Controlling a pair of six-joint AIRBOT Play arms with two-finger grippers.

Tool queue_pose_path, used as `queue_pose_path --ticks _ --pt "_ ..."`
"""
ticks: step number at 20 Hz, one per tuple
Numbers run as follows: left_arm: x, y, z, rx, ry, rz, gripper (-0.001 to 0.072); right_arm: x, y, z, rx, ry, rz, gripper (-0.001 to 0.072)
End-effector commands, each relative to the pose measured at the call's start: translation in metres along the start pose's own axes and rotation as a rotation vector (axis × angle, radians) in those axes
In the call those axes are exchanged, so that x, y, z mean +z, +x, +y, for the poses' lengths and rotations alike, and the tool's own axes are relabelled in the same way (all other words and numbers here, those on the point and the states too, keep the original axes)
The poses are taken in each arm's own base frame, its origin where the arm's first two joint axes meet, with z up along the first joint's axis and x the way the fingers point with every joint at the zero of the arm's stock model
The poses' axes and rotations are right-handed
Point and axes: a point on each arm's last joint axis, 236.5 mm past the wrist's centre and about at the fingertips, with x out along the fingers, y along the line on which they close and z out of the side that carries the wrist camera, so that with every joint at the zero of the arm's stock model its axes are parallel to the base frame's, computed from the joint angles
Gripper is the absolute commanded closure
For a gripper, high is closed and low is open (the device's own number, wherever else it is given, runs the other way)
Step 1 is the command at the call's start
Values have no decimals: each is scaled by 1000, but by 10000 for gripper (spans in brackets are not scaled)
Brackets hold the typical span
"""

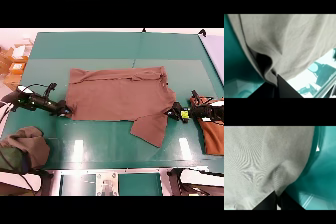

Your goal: Fold the shirts.

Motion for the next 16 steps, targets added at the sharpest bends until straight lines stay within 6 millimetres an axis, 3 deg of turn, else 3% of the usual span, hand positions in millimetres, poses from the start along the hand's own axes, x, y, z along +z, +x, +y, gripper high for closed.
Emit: queue_pose_path --ticks 1,3,5,6,8,9,11,13,14,16 --pt "3 -1 -2 -9 2 -11 686 -3 -1 3 8 -13 13 691" --pt "8 -13 -16 -15 37 -41 686 2 -13 20 43 -53 -4 691" --pt "30 -53 -60 -44 140 -131 686 26 -54 66 114 -148 -82 692" --pt "42 -86 -98 -67 218 -210 686 40 -88 102 170 -218 -152 692" --pt "57 -170 -195 -123 400 -432 685 61 -184 188 274 -389 -378 691" --pt "54 -216 -245 -129 525 -554 685 61 -240 229 292 -494 -514 691" --pt "23 -312 -340 -79 774 -829 684 36 -341 294 292 -675 -758 691" --pt "-40 -390 -423 -42 998 -1086 684 -8 -422 339 277 -810 -983 690" --pt "-78 -419 -456 -21 1099 -1193 684 -30 -455 356 268 -859 -1096 691" --pt "-141 -453 -495 21 1231 -1345 684 -76 -512 380 239 -931 -1321 690"
